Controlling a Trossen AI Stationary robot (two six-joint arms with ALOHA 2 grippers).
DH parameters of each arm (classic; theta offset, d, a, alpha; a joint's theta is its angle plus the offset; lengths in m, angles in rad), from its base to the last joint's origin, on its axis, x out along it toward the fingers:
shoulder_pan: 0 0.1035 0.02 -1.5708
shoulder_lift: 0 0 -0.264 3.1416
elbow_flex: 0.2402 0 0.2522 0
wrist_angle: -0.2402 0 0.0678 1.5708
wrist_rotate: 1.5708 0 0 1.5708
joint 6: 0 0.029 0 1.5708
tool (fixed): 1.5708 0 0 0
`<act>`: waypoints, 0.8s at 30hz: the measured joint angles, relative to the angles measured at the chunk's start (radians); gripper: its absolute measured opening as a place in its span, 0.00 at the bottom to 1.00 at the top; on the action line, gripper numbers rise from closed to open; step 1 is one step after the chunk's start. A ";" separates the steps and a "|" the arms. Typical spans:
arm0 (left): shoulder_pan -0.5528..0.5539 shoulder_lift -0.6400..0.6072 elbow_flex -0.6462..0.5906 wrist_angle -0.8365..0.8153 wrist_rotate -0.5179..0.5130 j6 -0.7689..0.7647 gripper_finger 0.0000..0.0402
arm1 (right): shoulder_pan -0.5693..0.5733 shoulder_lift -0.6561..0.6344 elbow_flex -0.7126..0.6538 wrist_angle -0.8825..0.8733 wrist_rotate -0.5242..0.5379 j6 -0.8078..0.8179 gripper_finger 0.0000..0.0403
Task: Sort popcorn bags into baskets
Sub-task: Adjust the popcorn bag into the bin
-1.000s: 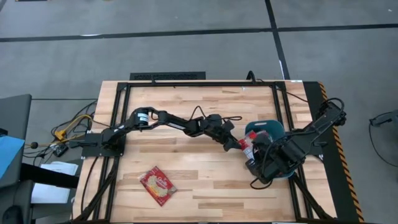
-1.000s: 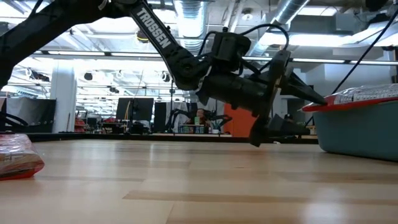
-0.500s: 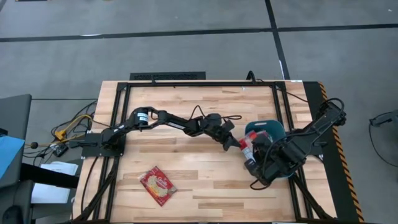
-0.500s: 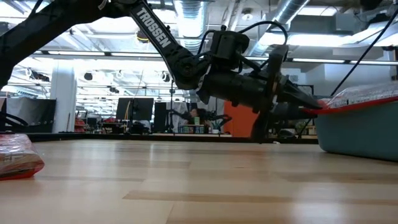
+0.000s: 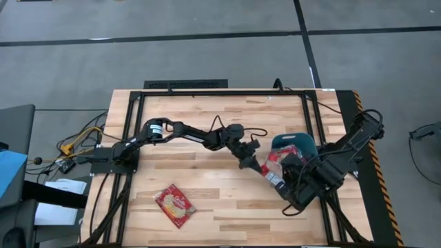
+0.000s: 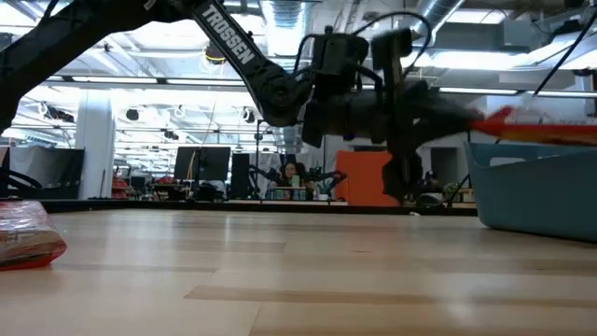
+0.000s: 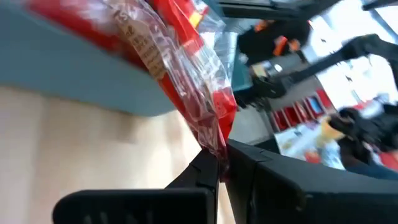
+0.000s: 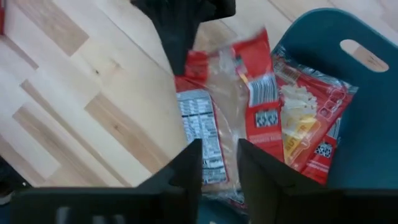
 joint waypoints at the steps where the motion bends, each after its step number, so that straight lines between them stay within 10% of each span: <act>1: 0.000 -0.009 0.000 -0.006 0.027 0.000 0.00 | 0.005 0.000 0.000 0.000 0.000 0.000 0.35; 10: -0.013 -0.116 0.000 -0.027 0.253 0.010 0.00 | 0.020 0.000 0.000 -0.003 0.030 -0.083 0.68; 24: -0.090 -0.246 0.000 -0.137 0.606 0.056 0.00 | -0.110 0.000 0.000 0.083 0.092 -0.441 0.70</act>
